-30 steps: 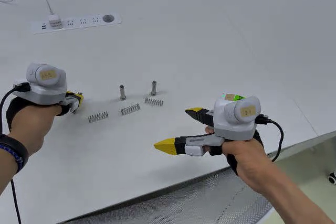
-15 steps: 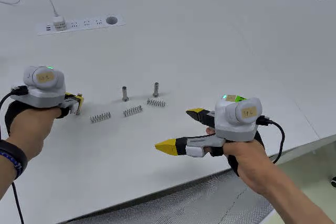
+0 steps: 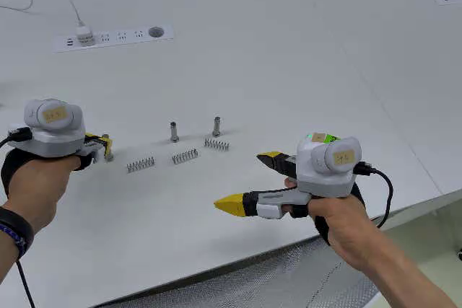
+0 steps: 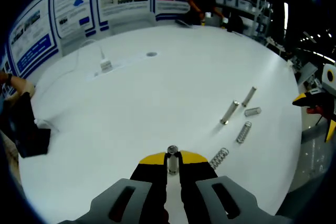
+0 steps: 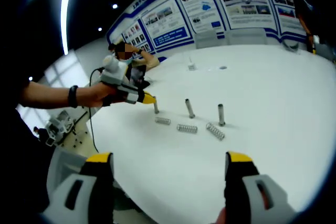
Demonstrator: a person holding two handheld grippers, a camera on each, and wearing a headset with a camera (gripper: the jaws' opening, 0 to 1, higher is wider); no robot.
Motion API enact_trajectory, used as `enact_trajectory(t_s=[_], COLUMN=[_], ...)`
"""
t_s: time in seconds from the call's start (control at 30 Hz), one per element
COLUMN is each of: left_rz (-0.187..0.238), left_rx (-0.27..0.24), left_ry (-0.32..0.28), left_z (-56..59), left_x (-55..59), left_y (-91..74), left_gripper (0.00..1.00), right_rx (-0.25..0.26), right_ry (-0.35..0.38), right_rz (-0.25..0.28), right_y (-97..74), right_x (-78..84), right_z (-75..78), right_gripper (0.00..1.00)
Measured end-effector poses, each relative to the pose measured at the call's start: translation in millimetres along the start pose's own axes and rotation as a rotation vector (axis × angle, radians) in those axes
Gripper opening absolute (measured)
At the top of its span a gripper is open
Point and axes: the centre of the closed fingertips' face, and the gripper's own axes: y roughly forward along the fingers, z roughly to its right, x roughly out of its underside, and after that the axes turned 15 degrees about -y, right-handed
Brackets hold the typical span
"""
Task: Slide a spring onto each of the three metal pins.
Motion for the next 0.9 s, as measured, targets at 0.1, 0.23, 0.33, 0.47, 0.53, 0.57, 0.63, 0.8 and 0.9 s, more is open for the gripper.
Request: enact_trajectory(t_s=[0.1, 0.23, 0.33, 0.47, 0.53, 0.57, 0.63, 0.8, 0.9], left_rz=[0.006, 0.011, 0.021, 0.029, 0.032, 0.032, 0.038, 0.038, 0.04], left_rx=[0.001, -0.004, -0.006, -0.008, -0.012, -0.012, -0.018, -0.021, -0.016], left_ry=[-0.01, -0.026, -0.039, -0.032, -0.02, -0.016, 0.005, 0.045, 0.06], left_z=[0.3, -0.4, -0.3, 1.9, 2.1, 2.3, 2.2, 5.0, 6.4], left_x=[0.9, 2.2, 4.3, 7.8, 8.2, 8.3, 8.5, 9.3, 9.4], left_y=[-0.2, -1.4, -2.9, -5.3, -6.0, -6.1, -6.7, -7.6, -7.5], left_gripper=[0.08, 0.08, 0.08, 0.08, 0.08, 0.08, 0.08, 0.08, 0.08], right_rx=[-0.001, 0.0, -0.004, -0.009, -0.01, -0.01, -0.011, -0.015, -0.017], right_ry=[-0.002, -0.002, -0.002, -0.004, -0.001, -0.002, -0.002, -0.003, -0.006], right_rz=[-0.002, 0.0, -0.003, -0.005, -0.005, -0.005, -0.004, -0.005, -0.009], right_y=[0.0, 0.1, 0.6, 1.3, 1.6, 1.6, 1.6, 1.0, 0.5], right_x=[-0.2, -0.9, -0.4, 0.2, 0.7, 0.6, 0.5, 1.1, 1.9], right_z=[0.0, 0.0, -1.5, -3.9, -4.5, -5.1, -5.8, -6.7, -6.6], right_gripper=[0.89, 0.89, 0.89, 0.89, 0.89, 0.89, 0.89, 0.89, 0.89])
